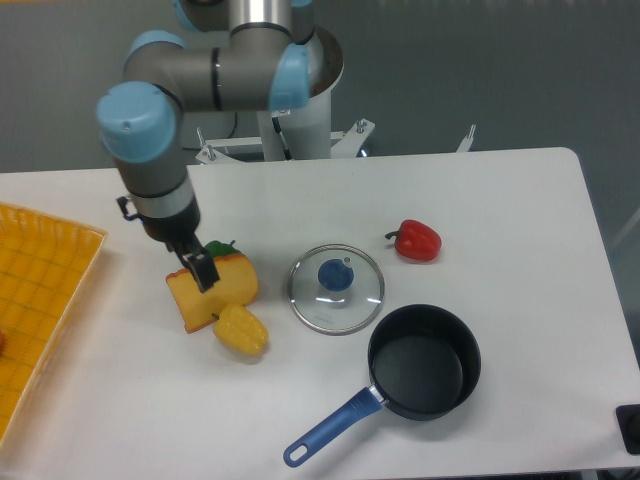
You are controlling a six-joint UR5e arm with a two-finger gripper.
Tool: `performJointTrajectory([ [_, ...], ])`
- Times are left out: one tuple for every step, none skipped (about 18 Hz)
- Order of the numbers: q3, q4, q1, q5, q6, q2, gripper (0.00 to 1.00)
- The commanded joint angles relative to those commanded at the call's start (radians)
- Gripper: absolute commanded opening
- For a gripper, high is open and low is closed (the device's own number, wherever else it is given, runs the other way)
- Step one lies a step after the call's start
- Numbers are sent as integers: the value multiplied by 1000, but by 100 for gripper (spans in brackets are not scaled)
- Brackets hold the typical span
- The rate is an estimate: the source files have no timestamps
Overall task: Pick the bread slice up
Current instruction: 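Lower the gripper onto the bread slice's crust edge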
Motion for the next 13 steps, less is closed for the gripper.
performJointTrajectory([
  [0, 0, -5, 9, -15, -3, 100],
  [-3, -1, -9, 11, -22, -6, 100],
  [-3, -2, -15, 9, -23, -8, 100],
  [-3, -2, -18, 11, -25, -11, 100],
  [-6, 0, -20, 12, -32, -21, 100],
  [-9, 2, -22, 11, -43, -28, 100],
  [-9, 3, -17, 11, -42, -47, 100],
  [-9, 2, -9, 12, -37, -54, 100],
  [-9, 3, -3, 14, -37, -63, 100],
  [-9, 5, 3, 23, -37, -78, 100],
  [-8, 5, 8, 35, -37, -83, 100],
  [-6, 8, 9, 43, -37, -90, 100],
  [-3, 11, 11, 43, -37, -101, 100],
])
